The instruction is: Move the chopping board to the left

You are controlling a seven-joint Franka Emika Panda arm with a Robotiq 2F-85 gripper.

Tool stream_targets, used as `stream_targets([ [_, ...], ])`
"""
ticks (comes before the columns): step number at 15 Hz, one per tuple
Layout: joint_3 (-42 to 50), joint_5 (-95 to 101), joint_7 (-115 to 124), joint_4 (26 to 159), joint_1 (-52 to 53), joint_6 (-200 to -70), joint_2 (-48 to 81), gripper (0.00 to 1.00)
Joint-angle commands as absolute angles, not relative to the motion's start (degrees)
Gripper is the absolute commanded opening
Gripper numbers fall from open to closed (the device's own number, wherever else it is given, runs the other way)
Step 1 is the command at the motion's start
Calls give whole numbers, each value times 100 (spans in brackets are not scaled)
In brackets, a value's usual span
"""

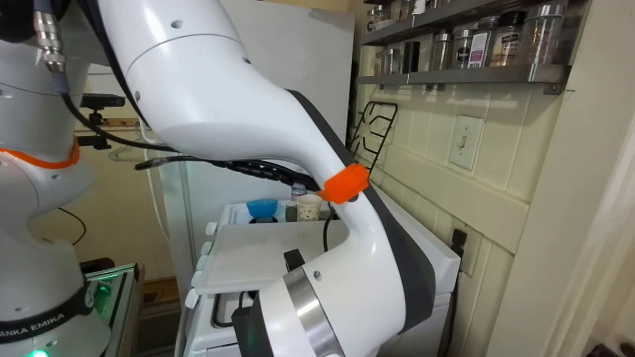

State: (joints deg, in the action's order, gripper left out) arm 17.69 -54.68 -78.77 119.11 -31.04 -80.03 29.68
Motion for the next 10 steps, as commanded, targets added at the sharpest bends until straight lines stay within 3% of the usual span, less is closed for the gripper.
stream_targets([
  [1,1821,-5567,-7824,11860,-3078,-7960,3034,100],
  [10,1681,-6391,-7574,11755,-3086,-7889,3350,100],
])
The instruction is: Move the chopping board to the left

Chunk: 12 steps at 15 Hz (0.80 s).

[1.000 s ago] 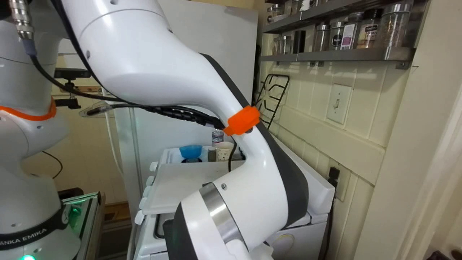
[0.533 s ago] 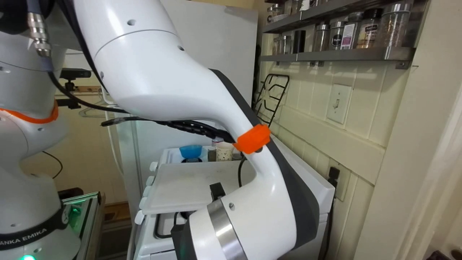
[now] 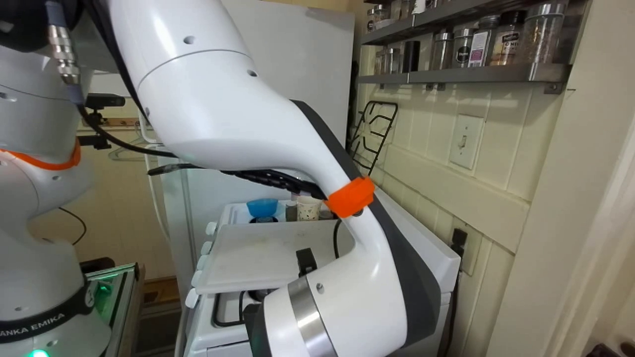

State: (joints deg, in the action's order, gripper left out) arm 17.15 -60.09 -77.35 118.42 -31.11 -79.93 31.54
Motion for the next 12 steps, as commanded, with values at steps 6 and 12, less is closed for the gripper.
stream_targets([
  [6,1720,-6600,-7004,11760,-2908,-8007,3499,100],
  [12,1724,-6912,-6729,11845,-2774,-8229,3558,100],
])
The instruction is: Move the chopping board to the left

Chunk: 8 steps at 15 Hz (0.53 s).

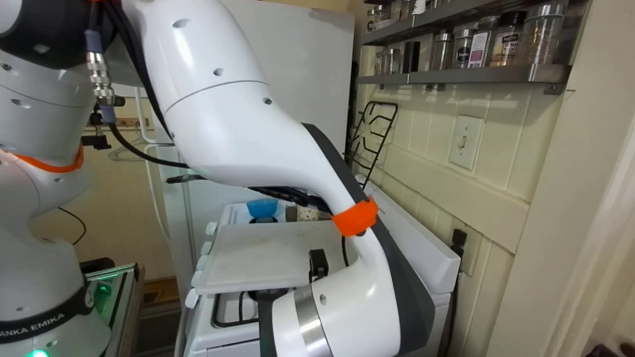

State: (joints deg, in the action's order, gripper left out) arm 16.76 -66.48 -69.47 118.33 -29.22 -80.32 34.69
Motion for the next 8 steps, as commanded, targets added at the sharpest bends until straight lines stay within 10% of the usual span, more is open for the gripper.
stream_targets([
  [1,1730,-6922,-6658,11861,-2729,-8318,3565,100],
  [8,1657,-6996,-6595,11964,-2522,-8646,3540,100],
])
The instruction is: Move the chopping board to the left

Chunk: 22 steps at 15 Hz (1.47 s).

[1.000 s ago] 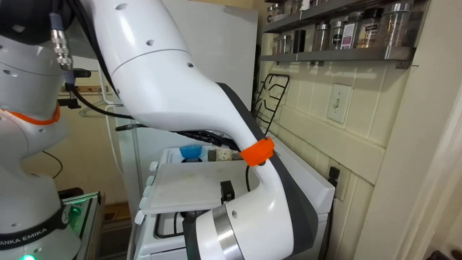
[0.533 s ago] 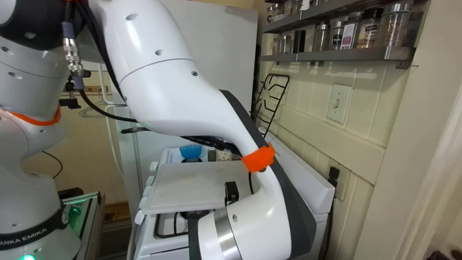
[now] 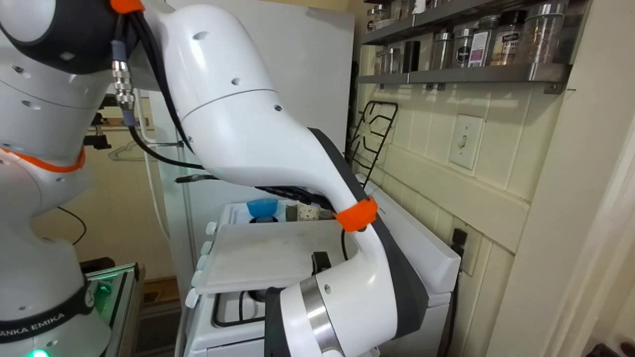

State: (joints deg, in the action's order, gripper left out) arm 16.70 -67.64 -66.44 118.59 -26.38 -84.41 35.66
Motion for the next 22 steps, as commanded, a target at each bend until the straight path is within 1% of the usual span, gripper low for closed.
stream_targets([
  [1,1651,-7005,-6587,11972,-2490,-8652,3535,100],
  [7,1686,-6936,-6557,12198,-2274,-9114,3371,100],
  [11,1768,-6892,-6796,12613,-2436,-9013,3078,100],
  [16,1911,-6993,-7880,13342,-2523,-9001,2574,100],
  [18,1923,-7059,-8431,13436,-2441,-9163,2445,100],
  [22,1912,-7133,-8634,13537,-2323,-9329,2284,100],
])
